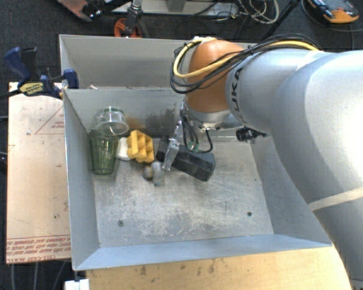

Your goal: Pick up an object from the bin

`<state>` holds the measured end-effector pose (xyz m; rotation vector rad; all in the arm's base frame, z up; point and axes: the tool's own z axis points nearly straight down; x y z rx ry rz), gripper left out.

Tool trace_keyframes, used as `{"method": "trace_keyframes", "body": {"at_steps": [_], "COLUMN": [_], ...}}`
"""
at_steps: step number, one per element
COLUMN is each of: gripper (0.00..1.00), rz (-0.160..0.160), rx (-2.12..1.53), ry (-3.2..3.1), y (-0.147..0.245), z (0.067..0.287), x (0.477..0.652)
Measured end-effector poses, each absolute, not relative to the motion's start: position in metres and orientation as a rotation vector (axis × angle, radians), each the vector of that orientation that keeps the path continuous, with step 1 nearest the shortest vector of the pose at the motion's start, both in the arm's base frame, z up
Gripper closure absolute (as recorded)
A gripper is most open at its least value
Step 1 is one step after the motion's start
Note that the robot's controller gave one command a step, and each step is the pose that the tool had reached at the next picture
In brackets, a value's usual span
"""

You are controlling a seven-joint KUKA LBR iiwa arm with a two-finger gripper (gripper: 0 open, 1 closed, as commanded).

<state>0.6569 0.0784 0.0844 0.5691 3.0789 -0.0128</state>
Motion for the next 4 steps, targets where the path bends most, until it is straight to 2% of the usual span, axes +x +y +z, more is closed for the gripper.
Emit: {"method": "trace_keyframes", "body": {"at_steps": [4], "gripper": [1.00], "rz": [-0.009], "rx": [0.573], "ry": [3.089], "y": [0.0775], "z": [0.0891], "x": [0.6545]}}
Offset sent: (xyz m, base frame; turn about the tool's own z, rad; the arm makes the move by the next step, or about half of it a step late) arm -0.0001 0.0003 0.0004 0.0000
